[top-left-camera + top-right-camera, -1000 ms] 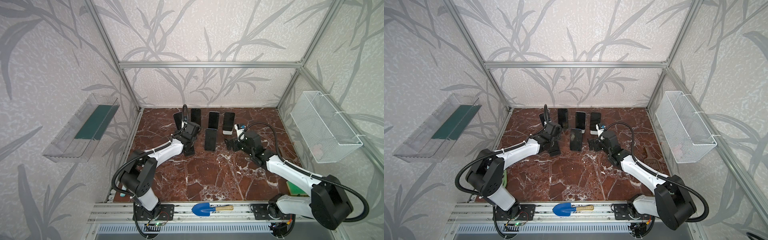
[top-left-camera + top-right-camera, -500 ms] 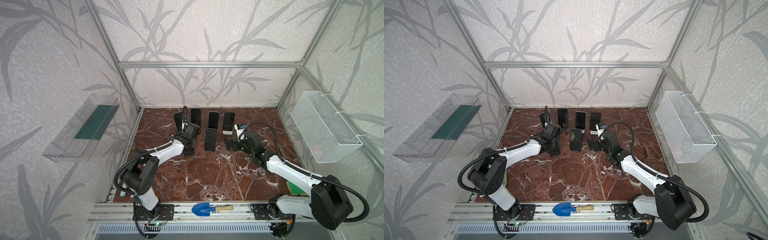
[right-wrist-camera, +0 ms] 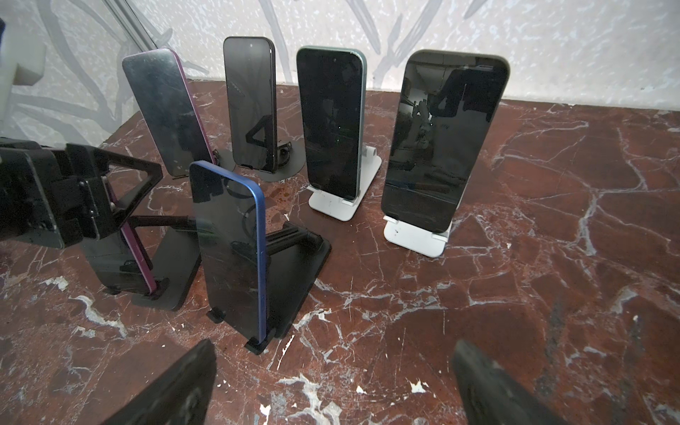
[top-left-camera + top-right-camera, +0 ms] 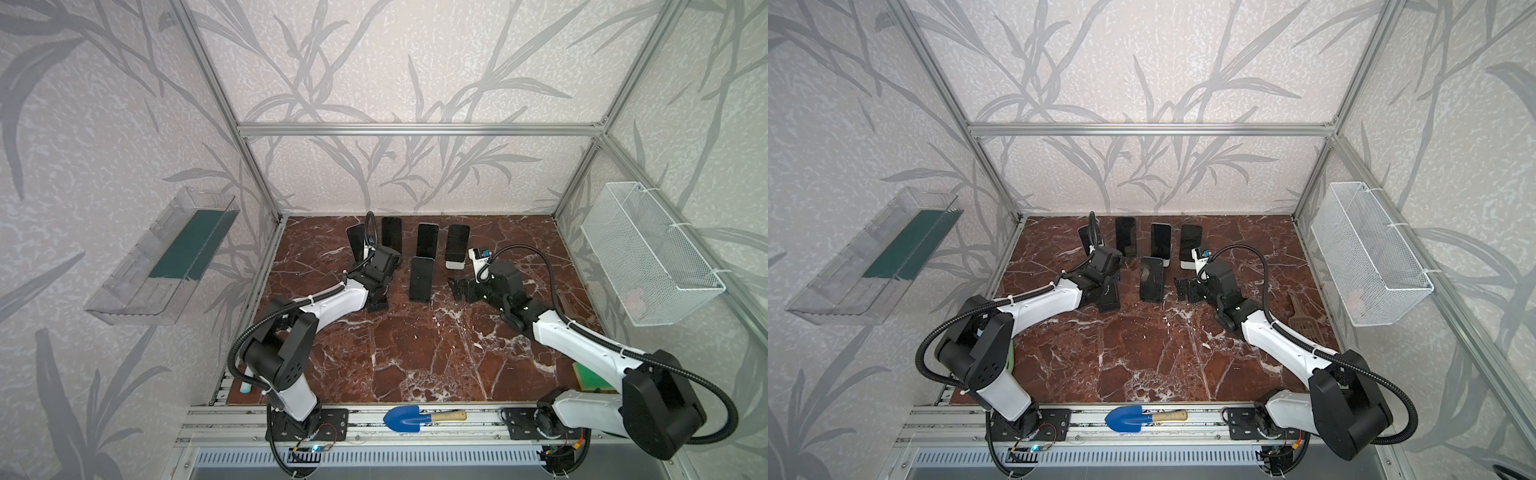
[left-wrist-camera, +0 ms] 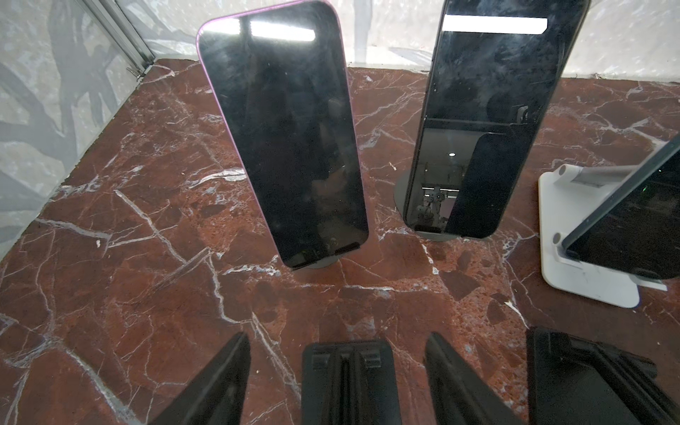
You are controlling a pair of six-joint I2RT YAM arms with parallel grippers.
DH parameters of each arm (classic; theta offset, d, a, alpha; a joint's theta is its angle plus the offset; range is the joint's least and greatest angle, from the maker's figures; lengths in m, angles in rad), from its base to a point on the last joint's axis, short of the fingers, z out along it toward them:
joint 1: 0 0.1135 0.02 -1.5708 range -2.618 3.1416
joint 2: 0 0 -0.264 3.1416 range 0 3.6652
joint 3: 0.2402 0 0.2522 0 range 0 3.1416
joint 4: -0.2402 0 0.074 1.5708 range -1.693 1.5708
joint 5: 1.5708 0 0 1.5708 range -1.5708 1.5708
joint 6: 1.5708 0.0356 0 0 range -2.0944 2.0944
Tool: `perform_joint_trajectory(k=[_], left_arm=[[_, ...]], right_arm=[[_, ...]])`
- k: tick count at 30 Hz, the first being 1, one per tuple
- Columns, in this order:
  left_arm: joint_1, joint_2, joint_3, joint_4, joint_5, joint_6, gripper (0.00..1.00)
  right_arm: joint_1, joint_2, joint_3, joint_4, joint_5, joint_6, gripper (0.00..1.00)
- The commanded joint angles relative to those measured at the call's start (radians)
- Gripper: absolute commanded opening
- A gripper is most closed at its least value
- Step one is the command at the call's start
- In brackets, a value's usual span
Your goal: Remove the phone from the phone stand
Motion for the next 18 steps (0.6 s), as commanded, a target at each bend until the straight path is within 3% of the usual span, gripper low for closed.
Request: perform_joint_trajectory(k=[1,18], left_arm=[[0.004,-0.008,-0.038,0.026,-0.003,0.004,0.64],[0.007,-0.055,-0.043,0.037,0.020,0.045,0.58]], right_arm=[[-0.004,-0.022,0.001,0.023,-0.006,0.006,0.99],[-0.004,-0.053,-0.003,0.014,-0.010,0.000,0.99]])
